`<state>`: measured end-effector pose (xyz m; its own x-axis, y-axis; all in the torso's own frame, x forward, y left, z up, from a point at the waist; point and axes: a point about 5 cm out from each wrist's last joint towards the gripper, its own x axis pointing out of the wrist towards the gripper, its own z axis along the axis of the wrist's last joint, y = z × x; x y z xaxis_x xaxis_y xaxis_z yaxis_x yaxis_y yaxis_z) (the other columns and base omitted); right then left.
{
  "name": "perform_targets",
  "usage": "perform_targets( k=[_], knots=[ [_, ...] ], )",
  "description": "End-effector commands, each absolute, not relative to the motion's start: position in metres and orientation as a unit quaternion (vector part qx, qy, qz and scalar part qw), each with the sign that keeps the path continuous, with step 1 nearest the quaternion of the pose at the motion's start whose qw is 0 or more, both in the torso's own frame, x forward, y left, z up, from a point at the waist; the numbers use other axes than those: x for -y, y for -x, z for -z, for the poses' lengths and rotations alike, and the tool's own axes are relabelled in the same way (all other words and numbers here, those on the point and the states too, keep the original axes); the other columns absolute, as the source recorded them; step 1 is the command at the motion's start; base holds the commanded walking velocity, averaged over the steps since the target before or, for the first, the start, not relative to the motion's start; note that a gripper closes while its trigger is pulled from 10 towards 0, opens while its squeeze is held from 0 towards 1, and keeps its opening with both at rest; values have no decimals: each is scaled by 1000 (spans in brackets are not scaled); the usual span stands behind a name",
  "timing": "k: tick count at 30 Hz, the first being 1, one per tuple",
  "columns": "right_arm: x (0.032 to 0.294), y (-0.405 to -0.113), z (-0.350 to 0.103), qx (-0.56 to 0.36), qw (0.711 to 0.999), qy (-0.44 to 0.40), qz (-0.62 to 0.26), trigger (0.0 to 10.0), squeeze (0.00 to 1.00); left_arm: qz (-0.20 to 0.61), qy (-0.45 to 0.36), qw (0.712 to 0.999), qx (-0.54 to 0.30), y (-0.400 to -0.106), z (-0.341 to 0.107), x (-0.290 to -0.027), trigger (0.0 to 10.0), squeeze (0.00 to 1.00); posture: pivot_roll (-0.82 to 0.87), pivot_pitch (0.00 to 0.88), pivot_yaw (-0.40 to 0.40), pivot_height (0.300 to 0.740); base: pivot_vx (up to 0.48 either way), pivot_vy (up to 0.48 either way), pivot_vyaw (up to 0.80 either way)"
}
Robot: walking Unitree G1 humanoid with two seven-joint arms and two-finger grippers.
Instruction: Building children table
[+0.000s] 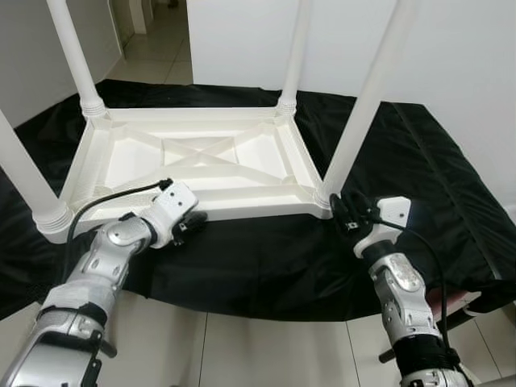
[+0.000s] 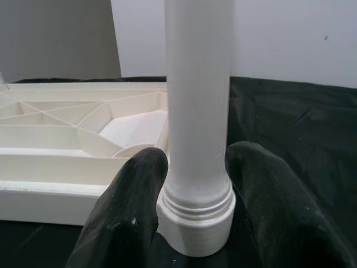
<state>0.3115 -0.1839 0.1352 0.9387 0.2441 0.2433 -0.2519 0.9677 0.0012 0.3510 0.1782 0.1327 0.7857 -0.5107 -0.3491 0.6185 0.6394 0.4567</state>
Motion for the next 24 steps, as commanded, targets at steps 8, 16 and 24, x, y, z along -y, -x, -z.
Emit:
perform_targets(
  k=[8,16,24],
  knots=[
    [183,-314,-137,125,984,-6,-129,10000,0,292,-334,883,-152,-364,-136,-204,10000,0,37,38,-11,740,0,0,0],
    [184,-312,-135,124,984,-3,-126,10000,0,369,-335,853,-155,-363,-141,-195,8353,0,30,41,-2,740,0,0,0],
    [187,-313,-135,123,985,-2,-119,10000,0,449,-314,822,-156,-356,-138,-177,0,0,18,44,13,740,0,0,0]
  ],
)
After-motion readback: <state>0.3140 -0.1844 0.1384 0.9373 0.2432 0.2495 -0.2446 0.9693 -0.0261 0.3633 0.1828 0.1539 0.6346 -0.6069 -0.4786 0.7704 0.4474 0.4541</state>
